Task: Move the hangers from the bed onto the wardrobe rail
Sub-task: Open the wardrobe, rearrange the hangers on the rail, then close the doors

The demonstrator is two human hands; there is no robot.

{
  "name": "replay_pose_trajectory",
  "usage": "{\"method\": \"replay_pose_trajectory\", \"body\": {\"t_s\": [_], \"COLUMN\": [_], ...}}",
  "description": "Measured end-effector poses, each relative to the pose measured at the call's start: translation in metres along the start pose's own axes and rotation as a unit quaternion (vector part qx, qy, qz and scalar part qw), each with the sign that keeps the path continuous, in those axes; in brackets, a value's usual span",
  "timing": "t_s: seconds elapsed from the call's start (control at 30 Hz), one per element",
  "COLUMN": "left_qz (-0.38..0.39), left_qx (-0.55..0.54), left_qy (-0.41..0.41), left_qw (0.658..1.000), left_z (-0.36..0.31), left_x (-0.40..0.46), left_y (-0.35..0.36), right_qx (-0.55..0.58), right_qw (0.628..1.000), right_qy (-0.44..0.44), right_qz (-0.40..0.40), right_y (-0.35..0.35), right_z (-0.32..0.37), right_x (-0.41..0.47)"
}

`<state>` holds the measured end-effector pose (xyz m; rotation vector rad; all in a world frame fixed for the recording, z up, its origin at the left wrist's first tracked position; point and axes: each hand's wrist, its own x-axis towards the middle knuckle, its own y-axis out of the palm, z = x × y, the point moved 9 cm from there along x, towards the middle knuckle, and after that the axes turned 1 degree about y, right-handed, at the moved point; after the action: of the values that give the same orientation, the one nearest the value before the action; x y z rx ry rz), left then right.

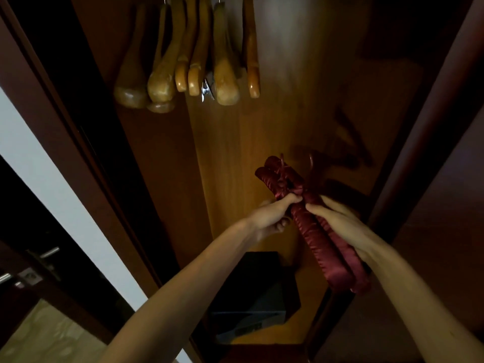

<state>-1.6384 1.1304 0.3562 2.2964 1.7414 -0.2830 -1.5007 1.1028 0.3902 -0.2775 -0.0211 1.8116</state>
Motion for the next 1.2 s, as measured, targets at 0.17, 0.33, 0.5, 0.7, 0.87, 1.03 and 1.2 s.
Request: {"method": "replay_pose_trajectory", "body": {"t_s": [0.17,0.33,0.5,0.7,0.87,1.03,1.2], "left_qz": [-0.045,-0.068,-0.098,-0.075,-0.104,-0.149,-0.152], "left_qx": [0.001,0.019,0.036,0.042,0.048,0.051,0.055], "left_qy": [0.031,0.101,0.152,0.172,0.171,0.165,0.158], "left_qw": [0.999,0.992,0.983,0.981,0.979,0.974,0.974], "left_z": [-0.059,-0.149,-0.243,-0.326,-0.369,-0.398,-0.41], "left_x": [0.005,0.011,0.017,0.032,0.047,0.067,0.084], "left_y": [0.003,0.005,-0.001,-0.005,-0.018,-0.038,-0.047], "right_qx": [0.008,-0.01,-0.021,-0.013,0.003,-0.014,-0.029], "right_qw": [0.998,0.995,0.989,0.984,0.98,0.979,0.981], "right_qy": [-0.017,-0.048,-0.087,-0.142,-0.163,-0.167,-0.151], "right_qz": [-0.059,-0.089,-0.116,-0.111,-0.115,-0.118,-0.12], "right_y": [-0.03,-0.052,-0.065,-0.072,-0.085,-0.096,-0.103], "right_z": [0.044,0.111,0.194,0.283,0.328,0.353,0.359], "right_x": [0.012,0.028,0.047,0.06,0.088,0.117,0.14]}}
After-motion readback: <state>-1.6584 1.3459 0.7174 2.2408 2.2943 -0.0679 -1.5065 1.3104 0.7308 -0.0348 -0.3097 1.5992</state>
